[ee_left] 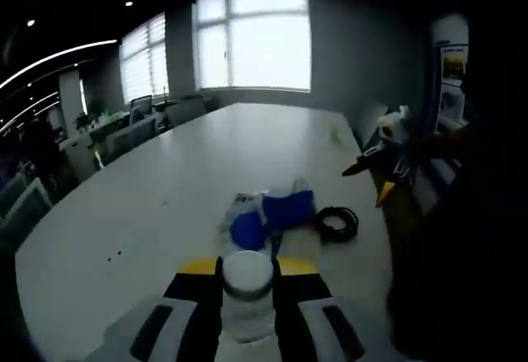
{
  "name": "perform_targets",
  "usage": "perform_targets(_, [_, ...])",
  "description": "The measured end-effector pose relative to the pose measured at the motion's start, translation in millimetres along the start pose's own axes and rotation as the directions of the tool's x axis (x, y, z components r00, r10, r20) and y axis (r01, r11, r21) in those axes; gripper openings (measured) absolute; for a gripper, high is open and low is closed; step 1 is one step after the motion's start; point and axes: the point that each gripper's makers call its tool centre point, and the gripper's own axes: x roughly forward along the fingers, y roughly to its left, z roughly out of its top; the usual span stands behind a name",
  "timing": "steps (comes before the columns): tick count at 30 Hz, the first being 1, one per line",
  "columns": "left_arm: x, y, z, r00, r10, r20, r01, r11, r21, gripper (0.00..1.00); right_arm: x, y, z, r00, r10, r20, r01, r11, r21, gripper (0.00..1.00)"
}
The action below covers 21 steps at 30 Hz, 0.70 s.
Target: Arrange the tabletop items into an orderly group along one side of the table until the central work area is clear of visible clutter.
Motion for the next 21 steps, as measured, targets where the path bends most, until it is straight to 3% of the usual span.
perform_targets(7, [0,0.2,-15.2,0.991,-0.130,-0.039,0.132,0.989,0.059,0.20,3,8,-2.5,1.000,-0.022,-0.015,0.022,1.000,0.012,0.82])
perform_targets(9, [1,-0.7,-19.3,0.985,-0.165,-0.057,0.170,0.979,0.112,0.20,5,9,-3.8,0.999,-0.026,-0.024,0.026,1.000,0.014,0.81])
perform_targets(21, [2,12.4,-37.3,0.949,-0.266,-0.170,0.298,0.932,0.209,0.20,15,14,-0.7,0.998,-0.052,-0.038,0.053,0.998,0.027,0.81])
